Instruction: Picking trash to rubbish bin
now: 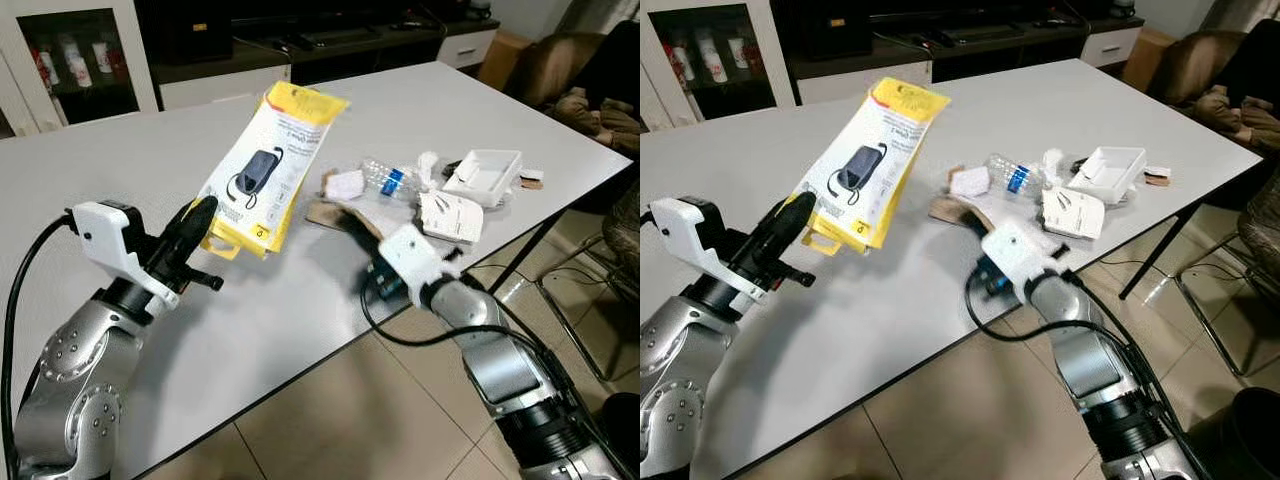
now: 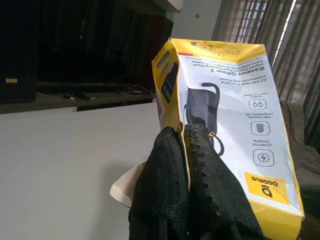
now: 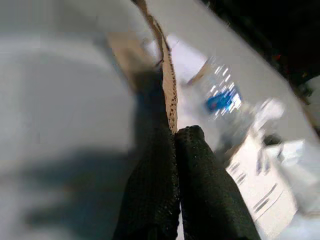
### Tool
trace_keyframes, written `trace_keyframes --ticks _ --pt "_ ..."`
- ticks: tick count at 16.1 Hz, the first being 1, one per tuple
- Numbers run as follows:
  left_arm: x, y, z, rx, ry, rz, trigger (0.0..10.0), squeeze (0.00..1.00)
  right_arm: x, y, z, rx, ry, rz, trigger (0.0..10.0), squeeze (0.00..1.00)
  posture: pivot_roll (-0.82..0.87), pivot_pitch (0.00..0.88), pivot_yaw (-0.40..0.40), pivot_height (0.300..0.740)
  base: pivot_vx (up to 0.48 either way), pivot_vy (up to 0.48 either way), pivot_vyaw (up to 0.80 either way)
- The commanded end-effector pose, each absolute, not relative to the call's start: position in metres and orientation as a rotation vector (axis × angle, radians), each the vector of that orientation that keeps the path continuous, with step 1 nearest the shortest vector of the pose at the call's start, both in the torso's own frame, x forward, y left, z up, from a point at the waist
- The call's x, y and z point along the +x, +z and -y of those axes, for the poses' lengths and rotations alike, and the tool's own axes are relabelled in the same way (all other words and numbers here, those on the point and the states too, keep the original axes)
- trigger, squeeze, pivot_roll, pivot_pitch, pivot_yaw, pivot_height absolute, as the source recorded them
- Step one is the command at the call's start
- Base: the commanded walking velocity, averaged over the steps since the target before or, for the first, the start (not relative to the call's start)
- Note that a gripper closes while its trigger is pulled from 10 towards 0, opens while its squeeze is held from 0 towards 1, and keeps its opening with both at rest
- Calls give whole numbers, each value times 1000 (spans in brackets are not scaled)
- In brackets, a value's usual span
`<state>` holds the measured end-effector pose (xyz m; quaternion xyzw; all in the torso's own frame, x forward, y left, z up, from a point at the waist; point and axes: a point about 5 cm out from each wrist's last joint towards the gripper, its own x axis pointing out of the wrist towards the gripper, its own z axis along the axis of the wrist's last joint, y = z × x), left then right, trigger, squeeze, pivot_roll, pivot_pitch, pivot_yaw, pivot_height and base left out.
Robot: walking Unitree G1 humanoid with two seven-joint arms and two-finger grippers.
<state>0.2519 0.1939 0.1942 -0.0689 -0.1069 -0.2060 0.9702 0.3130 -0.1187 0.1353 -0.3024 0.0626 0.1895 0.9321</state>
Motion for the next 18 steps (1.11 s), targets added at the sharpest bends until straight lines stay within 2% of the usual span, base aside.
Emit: trace_keyframes --ticks 1,6,11,15,18 --pt "253 196 -193 -135 -403 230 0 0 316 158 121 -591 337 -36 0 0 50 11 -85 740 0 0 0" --pt "255 203 -201 -125 -307 283 0 0 308 204 137 -534 148 154 0 0 47 10 -85 740 0 0 0" --pt "256 202 -207 -124 -282 288 0 0 300 209 147 -534 33 268 0 0 49 3 -85 740 0 0 0" --pt "256 201 -203 -115 -294 283 0 0 298 204 145 -523 50 266 0 0 47 8 -81 740 0 0 0" --pt "256 200 -203 -122 -290 277 0 0 302 176 131 -543 229 101 0 0 44 12 -79 740 0 0 0"
